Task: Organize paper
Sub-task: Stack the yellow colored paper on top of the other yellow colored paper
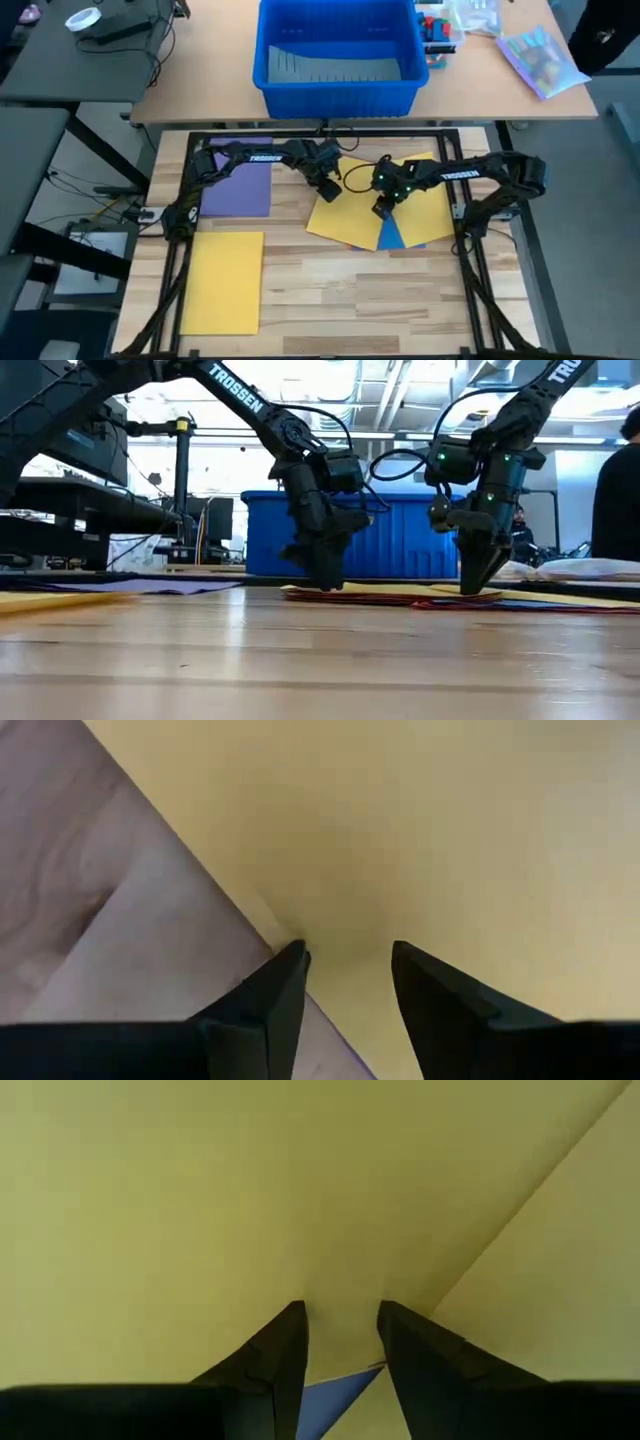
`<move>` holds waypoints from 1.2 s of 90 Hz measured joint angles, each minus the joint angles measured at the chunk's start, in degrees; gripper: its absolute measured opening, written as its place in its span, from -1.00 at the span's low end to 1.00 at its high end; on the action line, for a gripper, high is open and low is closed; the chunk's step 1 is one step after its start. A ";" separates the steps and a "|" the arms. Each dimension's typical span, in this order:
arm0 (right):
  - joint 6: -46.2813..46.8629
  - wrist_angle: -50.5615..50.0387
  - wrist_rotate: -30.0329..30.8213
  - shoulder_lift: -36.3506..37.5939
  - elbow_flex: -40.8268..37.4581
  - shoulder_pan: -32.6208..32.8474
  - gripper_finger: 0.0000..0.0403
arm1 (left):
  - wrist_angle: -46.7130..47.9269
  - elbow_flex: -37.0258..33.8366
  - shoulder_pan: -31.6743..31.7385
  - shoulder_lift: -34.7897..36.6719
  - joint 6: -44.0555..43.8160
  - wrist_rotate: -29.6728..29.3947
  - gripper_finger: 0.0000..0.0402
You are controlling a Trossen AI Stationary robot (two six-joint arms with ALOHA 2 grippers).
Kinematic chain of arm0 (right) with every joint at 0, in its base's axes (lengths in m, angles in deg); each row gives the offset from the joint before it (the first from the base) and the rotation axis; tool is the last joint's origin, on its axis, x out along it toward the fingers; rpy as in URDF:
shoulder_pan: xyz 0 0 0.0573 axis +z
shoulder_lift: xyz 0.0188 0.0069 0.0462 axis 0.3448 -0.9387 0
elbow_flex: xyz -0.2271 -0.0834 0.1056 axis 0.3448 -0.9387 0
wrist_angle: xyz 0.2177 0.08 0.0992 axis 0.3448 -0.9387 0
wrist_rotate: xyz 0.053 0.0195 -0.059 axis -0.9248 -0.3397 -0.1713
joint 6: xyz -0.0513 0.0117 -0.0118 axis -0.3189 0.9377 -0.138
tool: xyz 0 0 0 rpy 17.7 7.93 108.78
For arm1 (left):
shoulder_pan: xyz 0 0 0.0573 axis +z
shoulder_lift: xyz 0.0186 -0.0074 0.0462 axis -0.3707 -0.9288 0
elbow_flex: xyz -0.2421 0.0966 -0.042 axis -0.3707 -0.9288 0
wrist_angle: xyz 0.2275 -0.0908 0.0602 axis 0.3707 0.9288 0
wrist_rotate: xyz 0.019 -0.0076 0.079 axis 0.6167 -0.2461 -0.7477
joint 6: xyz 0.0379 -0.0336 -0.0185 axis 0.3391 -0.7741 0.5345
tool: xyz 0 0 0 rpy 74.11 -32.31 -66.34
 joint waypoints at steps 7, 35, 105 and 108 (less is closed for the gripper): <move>0.00 0.00 0.00 0.00 0.00 0.05 -0.39 | 1.19 0.00 -0.28 0.00 -0.18 -1.10 -0.33; 0.00 -0.14 0.00 0.00 0.05 0.06 -0.39 | 1.92 0.00 -3.19 0.31 0.10 -12.33 -0.33; -0.01 -0.94 0.00 0.02 0.07 0.12 -0.39 | 5.55 0.37 -4.01 0.28 2.10 -11.14 -1.00; 0.00 -1.36 0.00 0.03 0.10 0.12 -0.39 | 6.74 0.61 -4.18 0.67 2.11 -11.14 -1.00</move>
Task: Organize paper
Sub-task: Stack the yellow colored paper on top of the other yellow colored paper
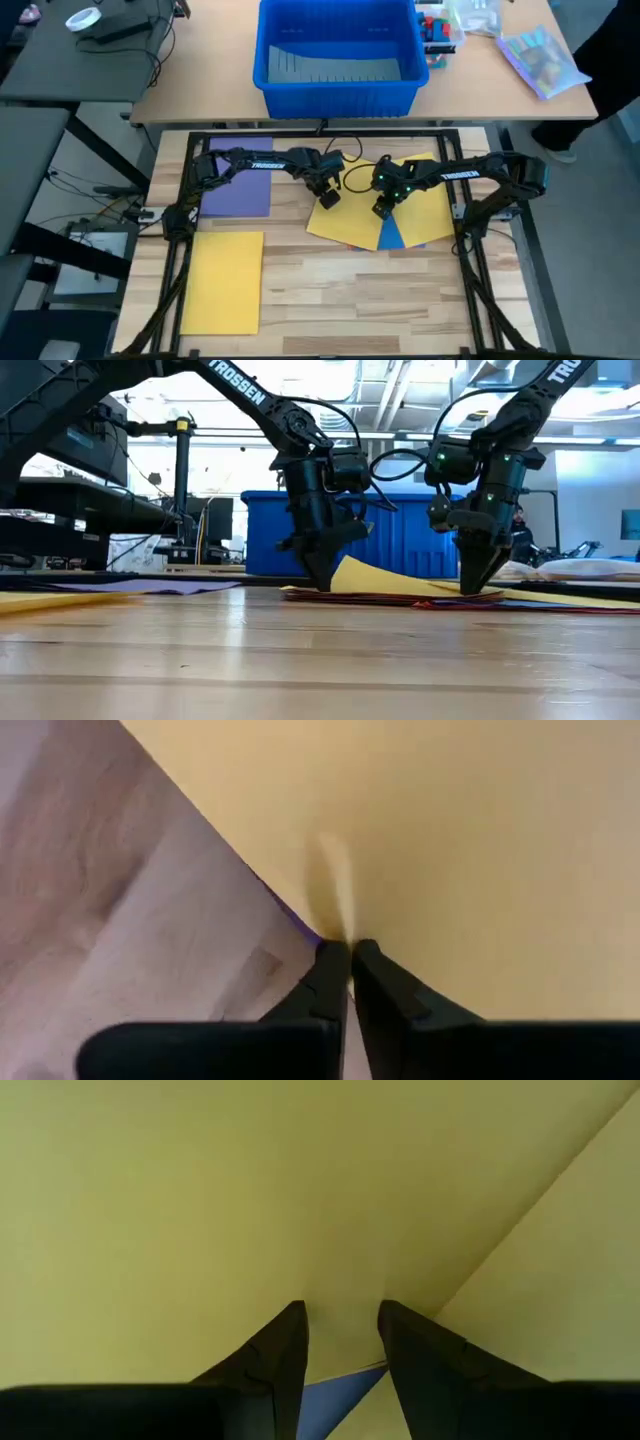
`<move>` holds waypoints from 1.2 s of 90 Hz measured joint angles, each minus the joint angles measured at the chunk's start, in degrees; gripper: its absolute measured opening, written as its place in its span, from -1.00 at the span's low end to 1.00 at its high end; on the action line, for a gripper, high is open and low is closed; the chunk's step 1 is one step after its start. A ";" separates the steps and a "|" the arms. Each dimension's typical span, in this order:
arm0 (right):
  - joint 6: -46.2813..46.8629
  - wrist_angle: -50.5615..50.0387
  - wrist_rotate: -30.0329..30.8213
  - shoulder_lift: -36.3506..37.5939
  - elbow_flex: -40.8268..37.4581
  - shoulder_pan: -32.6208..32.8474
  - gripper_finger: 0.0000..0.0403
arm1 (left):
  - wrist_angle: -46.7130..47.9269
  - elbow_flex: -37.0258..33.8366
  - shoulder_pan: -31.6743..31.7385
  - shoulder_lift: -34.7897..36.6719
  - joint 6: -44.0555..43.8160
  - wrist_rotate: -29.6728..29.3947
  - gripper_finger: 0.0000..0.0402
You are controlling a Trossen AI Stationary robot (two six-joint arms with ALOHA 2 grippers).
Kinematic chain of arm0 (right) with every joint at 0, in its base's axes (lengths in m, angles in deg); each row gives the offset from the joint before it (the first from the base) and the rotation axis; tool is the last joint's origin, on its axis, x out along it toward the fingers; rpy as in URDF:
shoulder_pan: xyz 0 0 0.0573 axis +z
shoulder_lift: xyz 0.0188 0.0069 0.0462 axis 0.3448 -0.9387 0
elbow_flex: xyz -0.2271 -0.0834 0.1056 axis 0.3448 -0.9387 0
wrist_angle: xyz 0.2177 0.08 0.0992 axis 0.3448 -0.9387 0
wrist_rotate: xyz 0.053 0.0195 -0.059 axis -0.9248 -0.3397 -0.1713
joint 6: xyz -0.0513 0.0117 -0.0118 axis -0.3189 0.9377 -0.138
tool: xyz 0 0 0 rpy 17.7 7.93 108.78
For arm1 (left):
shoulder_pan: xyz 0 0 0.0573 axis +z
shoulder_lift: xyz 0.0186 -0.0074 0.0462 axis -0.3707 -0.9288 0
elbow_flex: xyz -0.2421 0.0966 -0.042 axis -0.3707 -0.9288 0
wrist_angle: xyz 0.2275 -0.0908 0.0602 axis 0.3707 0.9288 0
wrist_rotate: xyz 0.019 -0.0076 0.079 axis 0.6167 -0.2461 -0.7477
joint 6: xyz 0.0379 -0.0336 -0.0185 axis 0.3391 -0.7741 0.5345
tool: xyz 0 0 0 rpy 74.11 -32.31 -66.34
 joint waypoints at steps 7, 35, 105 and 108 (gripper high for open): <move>0.00 -1.19 0.00 0.10 0.03 0.00 -0.39 | 2.66 0.47 -0.18 1.83 -0.26 -0.03 -1.00; -0.28 -2.65 -0.04 3.47 -0.25 0.00 -0.39 | 3.72 1.29 -0.18 9.33 -0.19 0.18 -1.00; 36.42 -8.16 -10.07 8.77 -0.12 4.93 0.14 | -11.56 -7.32 -2.04 9.24 -2.38 7.60 -1.00; 37.69 -6.90 -10.05 8.77 -0.12 5.83 0.15 | -13.05 -8.60 -2.30 9.23 -1.75 7.62 -1.00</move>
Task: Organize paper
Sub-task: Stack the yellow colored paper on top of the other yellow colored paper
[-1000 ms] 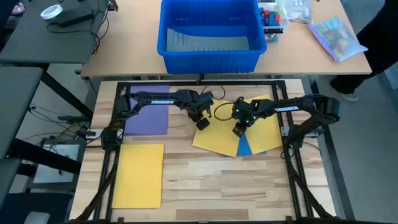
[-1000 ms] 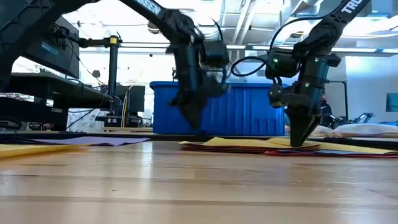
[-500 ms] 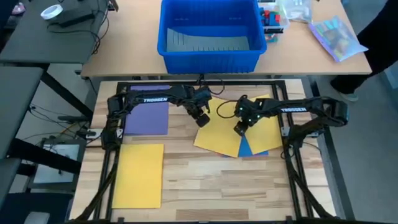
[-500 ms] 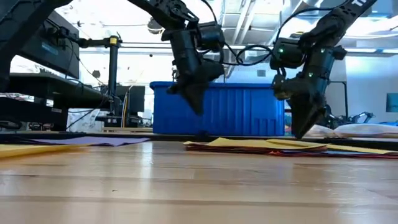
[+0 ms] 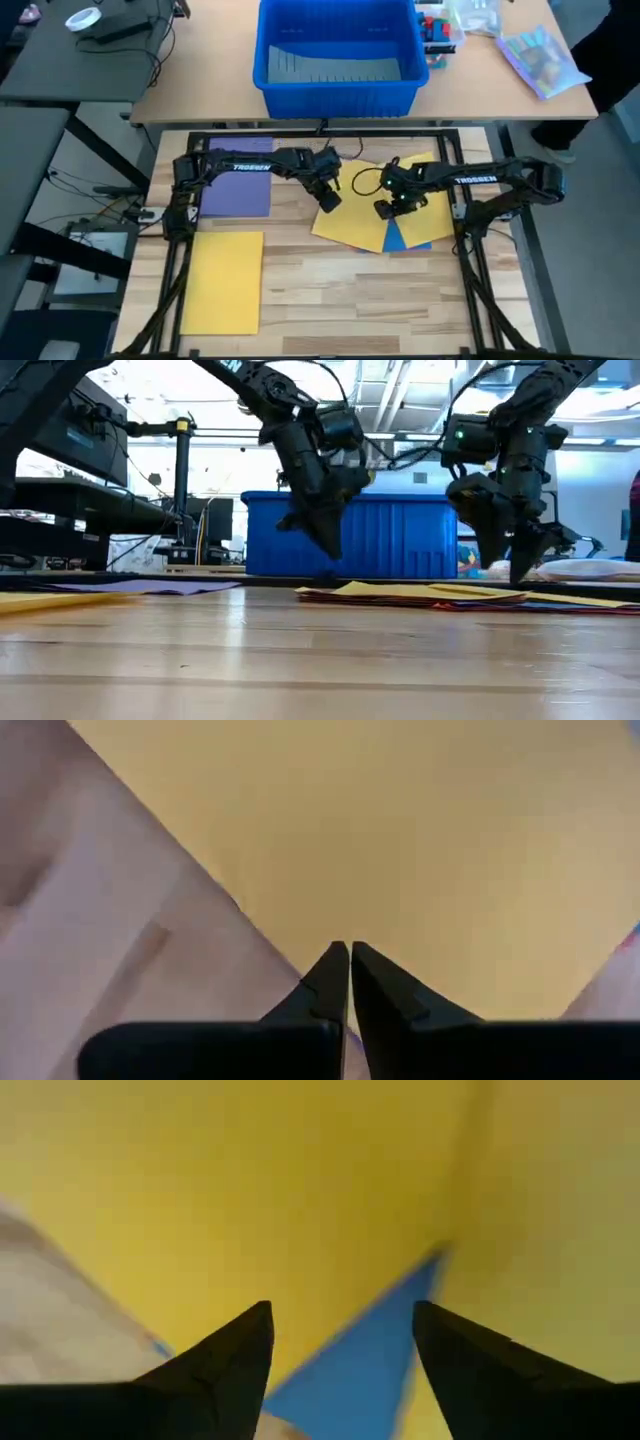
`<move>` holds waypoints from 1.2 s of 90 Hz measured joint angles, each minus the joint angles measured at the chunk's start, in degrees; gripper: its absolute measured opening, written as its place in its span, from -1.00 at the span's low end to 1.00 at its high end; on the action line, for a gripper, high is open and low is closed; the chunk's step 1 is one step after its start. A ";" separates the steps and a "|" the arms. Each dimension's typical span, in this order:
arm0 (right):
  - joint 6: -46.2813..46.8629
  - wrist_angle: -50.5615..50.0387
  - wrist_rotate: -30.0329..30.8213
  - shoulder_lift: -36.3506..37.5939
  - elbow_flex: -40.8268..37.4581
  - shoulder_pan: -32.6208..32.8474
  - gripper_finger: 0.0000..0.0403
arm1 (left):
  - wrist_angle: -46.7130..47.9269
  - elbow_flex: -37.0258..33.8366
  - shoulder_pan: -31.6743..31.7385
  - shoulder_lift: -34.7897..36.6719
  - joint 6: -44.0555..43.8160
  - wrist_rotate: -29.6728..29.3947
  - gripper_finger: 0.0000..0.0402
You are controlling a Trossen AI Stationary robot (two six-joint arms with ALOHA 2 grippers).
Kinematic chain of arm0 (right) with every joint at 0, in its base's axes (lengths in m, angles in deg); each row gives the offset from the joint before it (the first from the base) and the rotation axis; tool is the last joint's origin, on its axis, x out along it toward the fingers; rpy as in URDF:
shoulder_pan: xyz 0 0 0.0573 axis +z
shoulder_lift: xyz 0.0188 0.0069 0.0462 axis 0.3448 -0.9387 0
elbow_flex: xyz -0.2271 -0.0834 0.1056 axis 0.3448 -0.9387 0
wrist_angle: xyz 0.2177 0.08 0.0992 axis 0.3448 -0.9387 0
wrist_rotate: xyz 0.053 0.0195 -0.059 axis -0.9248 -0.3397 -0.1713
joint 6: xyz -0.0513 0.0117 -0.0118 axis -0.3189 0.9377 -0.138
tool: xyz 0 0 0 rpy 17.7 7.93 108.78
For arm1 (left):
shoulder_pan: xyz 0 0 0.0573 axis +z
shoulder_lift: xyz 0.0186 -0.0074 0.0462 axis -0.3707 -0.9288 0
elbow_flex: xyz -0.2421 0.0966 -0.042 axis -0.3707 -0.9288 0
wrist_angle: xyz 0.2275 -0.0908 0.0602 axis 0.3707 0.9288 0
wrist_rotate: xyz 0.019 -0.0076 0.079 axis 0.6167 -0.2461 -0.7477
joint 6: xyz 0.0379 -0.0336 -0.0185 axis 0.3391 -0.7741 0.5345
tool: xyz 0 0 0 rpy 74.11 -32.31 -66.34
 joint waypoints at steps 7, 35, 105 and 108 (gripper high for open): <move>3.97 2.15 1.48 0.00 0.00 1.64 0.15 | -4.34 -3.00 -0.59 0.00 1.10 -0.02 -1.00; 14.58 1.89 7.63 -0.02 -0.18 5.45 0.10 | -12.01 -10.86 -2.15 0.04 3.72 -0.04 -1.00; 24.97 7.55 14.51 -0.04 -4.81 8.88 0.10 | -14.89 -12.03 -2.66 0.08 5.02 -0.06 -1.00; 24.95 8.38 14.62 -0.04 -4.81 8.88 0.10 | -14.89 -12.03 -2.66 0.07 5.01 -0.07 -1.00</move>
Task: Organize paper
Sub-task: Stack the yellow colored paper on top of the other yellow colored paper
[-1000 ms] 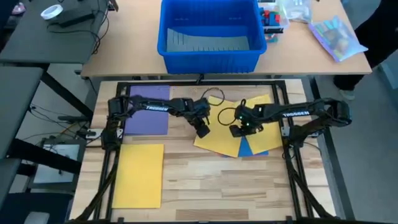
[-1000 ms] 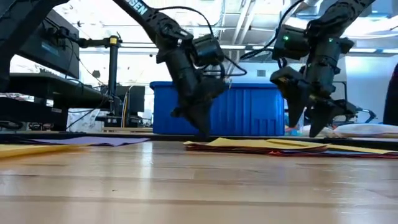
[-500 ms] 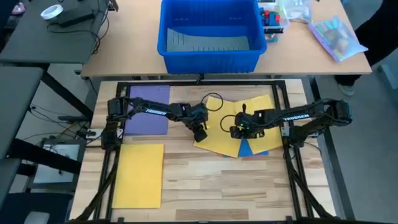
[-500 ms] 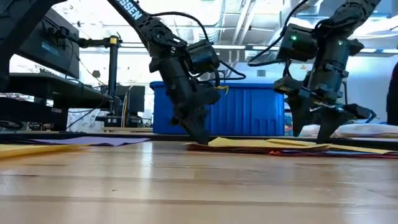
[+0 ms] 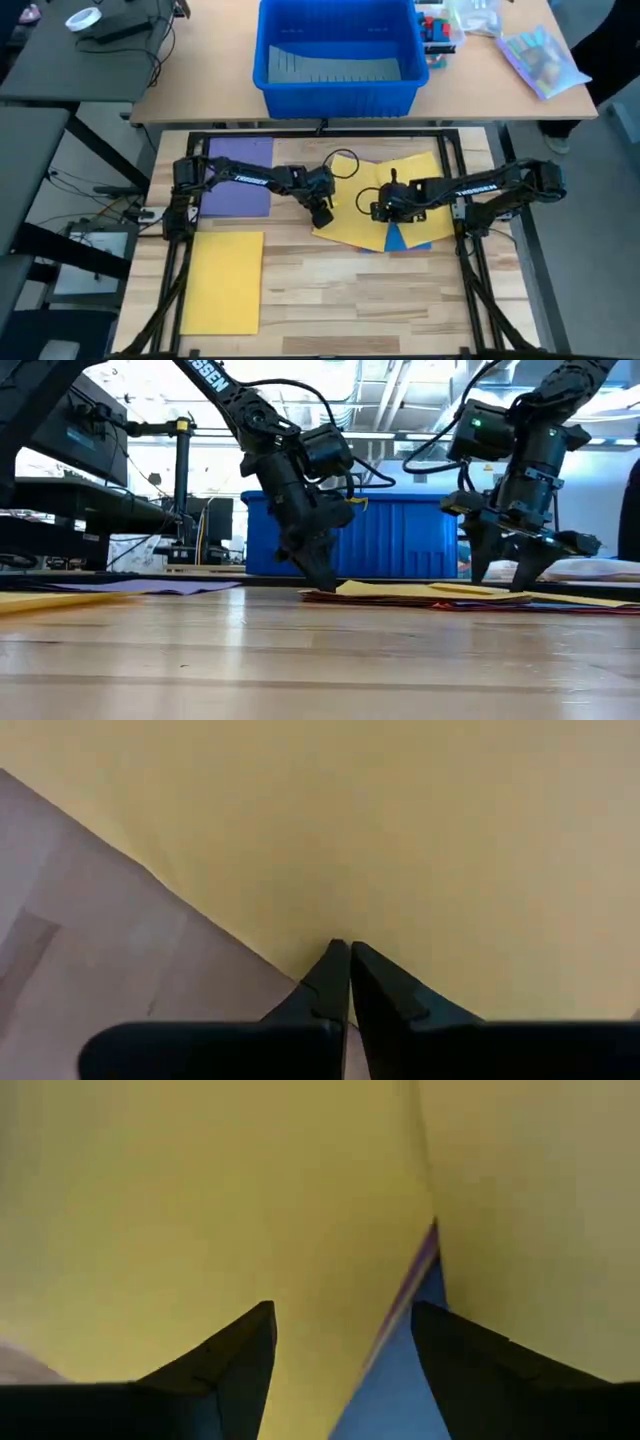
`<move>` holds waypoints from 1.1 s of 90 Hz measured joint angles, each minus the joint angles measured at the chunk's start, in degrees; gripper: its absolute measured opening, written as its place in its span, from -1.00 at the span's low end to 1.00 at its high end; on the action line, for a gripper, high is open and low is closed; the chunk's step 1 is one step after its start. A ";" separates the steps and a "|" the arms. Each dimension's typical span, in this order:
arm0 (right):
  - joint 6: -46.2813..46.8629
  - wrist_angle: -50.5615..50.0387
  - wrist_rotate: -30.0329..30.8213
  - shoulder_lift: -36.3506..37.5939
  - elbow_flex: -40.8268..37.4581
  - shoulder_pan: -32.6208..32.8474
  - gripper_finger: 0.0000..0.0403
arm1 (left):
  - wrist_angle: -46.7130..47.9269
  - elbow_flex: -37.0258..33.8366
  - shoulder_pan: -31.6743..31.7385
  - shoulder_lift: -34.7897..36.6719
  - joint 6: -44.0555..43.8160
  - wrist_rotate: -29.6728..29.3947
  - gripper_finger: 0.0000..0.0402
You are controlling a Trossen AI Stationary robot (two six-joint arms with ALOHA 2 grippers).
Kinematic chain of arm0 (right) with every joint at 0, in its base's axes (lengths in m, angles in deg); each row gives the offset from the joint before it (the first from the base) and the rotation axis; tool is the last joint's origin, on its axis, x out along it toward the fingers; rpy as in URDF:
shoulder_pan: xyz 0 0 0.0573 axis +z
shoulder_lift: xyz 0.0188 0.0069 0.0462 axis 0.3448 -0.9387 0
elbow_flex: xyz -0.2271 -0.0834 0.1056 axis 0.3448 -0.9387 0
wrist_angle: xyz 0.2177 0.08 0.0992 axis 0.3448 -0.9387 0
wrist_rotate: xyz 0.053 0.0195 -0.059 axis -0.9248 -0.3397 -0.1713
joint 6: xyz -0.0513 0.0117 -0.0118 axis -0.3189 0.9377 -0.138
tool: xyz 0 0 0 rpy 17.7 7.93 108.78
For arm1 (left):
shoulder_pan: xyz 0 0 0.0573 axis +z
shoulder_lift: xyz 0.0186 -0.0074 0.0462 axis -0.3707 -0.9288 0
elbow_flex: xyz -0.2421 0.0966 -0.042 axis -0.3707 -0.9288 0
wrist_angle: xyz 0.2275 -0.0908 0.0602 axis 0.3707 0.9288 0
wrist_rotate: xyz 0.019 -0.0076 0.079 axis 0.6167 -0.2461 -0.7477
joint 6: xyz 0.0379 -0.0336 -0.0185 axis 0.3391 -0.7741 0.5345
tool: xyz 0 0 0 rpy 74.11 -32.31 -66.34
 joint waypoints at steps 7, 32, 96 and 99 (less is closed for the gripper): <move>0.00 1.65 0.12 0.00 0.00 0.00 0.10 | 0.00 0.00 0.00 0.00 0.21 0.02 -1.00; 0.01 4.27 0.53 -3.56 0.07 1.00 0.09 | 0.22 -0.02 0.00 -0.02 0.81 0.03 -1.00; 0.85 6.21 -6.82 0.63 1.73 0.24 0.09 | 0.35 -0.02 0.02 -0.04 2.10 0.06 -1.00; 0.87 6.22 -8.44 0.63 1.73 0.01 0.09 | 0.35 -0.02 0.00 -0.04 2.10 0.05 -1.00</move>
